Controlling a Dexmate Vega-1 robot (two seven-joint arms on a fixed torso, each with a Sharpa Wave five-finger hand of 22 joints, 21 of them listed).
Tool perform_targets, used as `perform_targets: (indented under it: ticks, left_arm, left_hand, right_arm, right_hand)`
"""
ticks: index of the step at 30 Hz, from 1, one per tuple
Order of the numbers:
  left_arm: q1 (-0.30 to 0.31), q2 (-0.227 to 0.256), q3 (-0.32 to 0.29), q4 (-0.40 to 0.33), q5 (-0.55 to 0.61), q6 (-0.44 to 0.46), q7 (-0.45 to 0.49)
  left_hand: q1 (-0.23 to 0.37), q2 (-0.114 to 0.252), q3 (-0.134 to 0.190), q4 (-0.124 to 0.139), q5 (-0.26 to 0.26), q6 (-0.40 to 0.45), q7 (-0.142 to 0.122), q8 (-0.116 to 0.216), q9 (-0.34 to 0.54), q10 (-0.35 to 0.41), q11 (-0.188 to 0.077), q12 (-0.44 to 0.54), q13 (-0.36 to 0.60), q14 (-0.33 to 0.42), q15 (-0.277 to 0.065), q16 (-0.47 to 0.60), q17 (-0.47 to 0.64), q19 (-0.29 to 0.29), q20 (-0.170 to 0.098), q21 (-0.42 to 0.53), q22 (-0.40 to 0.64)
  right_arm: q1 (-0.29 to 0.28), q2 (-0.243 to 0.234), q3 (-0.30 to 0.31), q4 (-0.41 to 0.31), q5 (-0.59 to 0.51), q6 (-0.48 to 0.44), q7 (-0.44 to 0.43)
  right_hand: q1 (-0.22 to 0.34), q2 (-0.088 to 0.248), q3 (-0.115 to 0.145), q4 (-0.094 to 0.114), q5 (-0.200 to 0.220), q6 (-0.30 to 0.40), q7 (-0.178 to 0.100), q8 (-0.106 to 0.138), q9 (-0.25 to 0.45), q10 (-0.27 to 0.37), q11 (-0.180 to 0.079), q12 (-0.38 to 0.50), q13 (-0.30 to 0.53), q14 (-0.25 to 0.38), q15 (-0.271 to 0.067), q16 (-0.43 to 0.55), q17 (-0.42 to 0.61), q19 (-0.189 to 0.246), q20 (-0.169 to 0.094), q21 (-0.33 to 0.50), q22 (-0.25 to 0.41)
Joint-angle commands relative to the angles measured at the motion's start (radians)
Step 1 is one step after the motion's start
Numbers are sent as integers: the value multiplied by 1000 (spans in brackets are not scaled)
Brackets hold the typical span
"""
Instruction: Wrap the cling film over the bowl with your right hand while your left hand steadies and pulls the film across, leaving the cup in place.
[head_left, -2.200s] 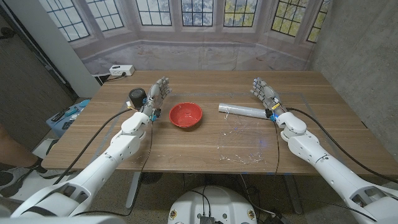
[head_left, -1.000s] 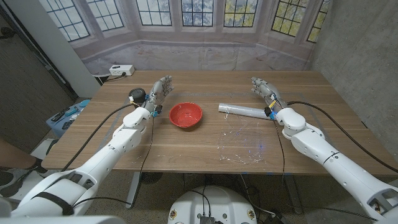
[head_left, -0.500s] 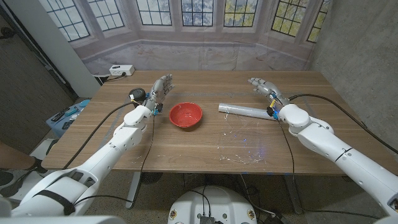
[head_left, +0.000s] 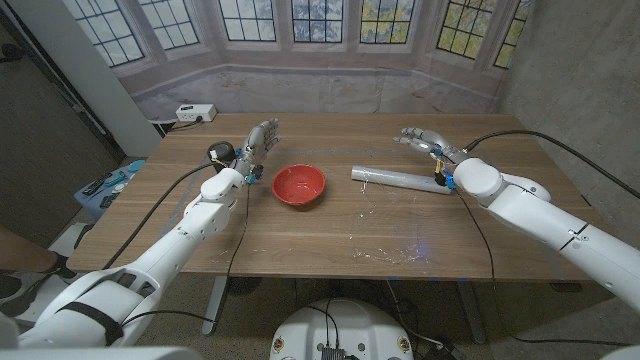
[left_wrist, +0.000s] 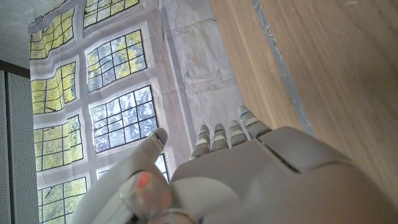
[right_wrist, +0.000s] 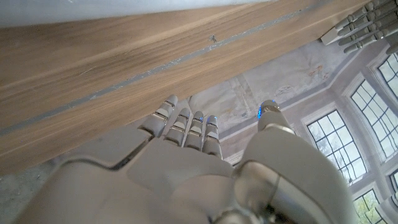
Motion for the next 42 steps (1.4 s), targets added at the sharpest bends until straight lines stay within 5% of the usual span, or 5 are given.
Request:
perform_targets:
  ticks: [1, 11, 23, 37, 42]
  left_arm:
    - [-11, -2, 7, 9, 5, 10, -5]
    - [-20, -3, 11, 18, 5, 21, -12]
    - [-28, -6, 18, 27, 9, 32, -15]
    - [-35, -6, 25, 28, 15, 46, -14]
    - [-37, -6, 27, 26, 17, 51, -14]
  left_hand:
    - [13, 0, 4, -7, 5, 3, 4, 0, 3, -1, 7, 0, 3, 3, 9, -4, 3, 8, 5, -4, 2]
    - [18, 2, 9, -10, 5, 4, 4, 0, 4, 3, 13, 0, 4, 7, 11, -3, 4, 12, 5, -7, 3]
    - [20, 5, 16, -9, 5, 14, 6, 2, 4, 14, 13, 3, 4, 14, 12, -1, 6, 20, 3, -10, 3]
    - [23, 7, 23, -7, 5, 21, 5, 3, 5, 23, 13, 5, 5, 21, 12, 0, 7, 27, 4, -12, 4]
    - [23, 8, 26, -5, 5, 27, 8, 4, 5, 25, 15, 5, 5, 26, 14, 1, 7, 31, 8, -13, 4]
  right_arm:
    - [55, -85, -68, -113, -140, -182, 83]
    - [120, -139, -132, -162, -240, -250, 223]
    - [171, -182, -183, -197, -356, -292, 371]
    - [237, -164, -258, -218, -499, -408, 541]
    - [261, -160, -293, -215, -553, -425, 598]
  right_hand:
    - [12, -15, -1, -9, -4, -14, 1, 0, 2, -14, 3, -2, -1, -8, 5, -1, 0, -12, 7, 2, 3]
    - [43, -35, 4, -25, -2, -49, -1, 0, 2, -46, -3, -2, -2, -41, 11, -4, -1, -46, 38, 1, 2]
    - [86, -58, 13, -38, 9, -51, -2, 10, 2, -62, 5, 2, -1, -42, 11, 4, -1, -55, 45, 5, 1]
    - [168, -115, 27, -39, 23, -61, 4, 15, 3, -28, 13, 20, 6, 0, 38, 19, -1, -67, 80, 8, 0]
    - [191, -137, 29, -37, 27, -91, 9, 8, 3, -43, 18, 15, 7, 2, 54, 18, -1, -49, 70, 17, 0]
